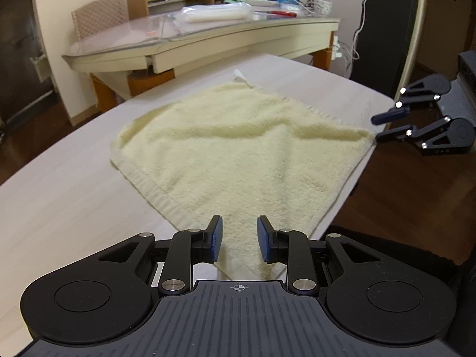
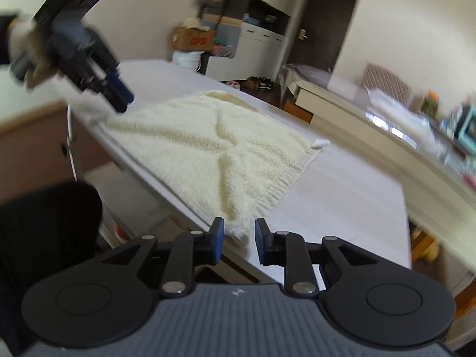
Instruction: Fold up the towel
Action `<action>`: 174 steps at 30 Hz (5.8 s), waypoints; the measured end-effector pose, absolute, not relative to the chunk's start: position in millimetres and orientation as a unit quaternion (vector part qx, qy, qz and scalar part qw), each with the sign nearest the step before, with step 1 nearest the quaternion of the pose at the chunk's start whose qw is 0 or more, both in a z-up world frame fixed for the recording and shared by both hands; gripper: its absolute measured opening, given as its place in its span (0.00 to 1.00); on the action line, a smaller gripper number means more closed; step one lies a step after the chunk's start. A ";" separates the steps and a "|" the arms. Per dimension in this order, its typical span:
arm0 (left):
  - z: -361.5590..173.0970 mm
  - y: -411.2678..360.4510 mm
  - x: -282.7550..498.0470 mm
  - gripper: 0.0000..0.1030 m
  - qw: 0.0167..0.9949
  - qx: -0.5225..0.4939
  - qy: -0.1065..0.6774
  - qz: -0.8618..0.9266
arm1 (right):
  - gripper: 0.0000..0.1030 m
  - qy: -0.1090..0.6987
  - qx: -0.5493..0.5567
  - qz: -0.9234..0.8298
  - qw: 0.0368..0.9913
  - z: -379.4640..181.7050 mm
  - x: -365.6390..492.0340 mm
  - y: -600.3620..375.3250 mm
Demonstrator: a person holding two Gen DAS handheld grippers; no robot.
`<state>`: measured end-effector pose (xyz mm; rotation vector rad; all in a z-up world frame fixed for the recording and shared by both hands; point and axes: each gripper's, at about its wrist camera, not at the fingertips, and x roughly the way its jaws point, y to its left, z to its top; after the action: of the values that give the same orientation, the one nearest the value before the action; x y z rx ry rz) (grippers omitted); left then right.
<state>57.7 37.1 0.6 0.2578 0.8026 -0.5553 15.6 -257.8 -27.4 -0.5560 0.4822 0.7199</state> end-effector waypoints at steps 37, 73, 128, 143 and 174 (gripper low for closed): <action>-19.2 -112.8 124.4 0.28 0.838 0.135 0.354 -0.392 | 0.44 0.072 -0.495 0.303 0.811 -60.6 -1.2 -259.7; -25.7 -110.7 123.3 0.39 0.832 0.130 0.355 -0.407 | 0.54 0.031 -0.513 0.357 0.780 -66.7 -19.0 -263.8; -16.0 46.9 9.7 0.36 0.879 0.183 0.376 -0.230 | 0.07 0.022 -0.542 0.345 0.766 -47.0 -28.5 -232.0; -20.2 61.7 9.9 0.36 0.896 0.152 0.354 -0.219 | 0.07 -0.007 -0.582 0.340 0.739 -24.0 -10.2 -206.9; -5.0 58.3 30.7 0.38 0.867 -0.039 0.495 -0.036 | 0.07 -0.054 -0.613 0.424 0.665 -4.8 119.1 -95.4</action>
<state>30.7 58.3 -5.0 -0.0821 1.0355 -0.0752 119.1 -95.4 -4.8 -1.3844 -0.1218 0.9566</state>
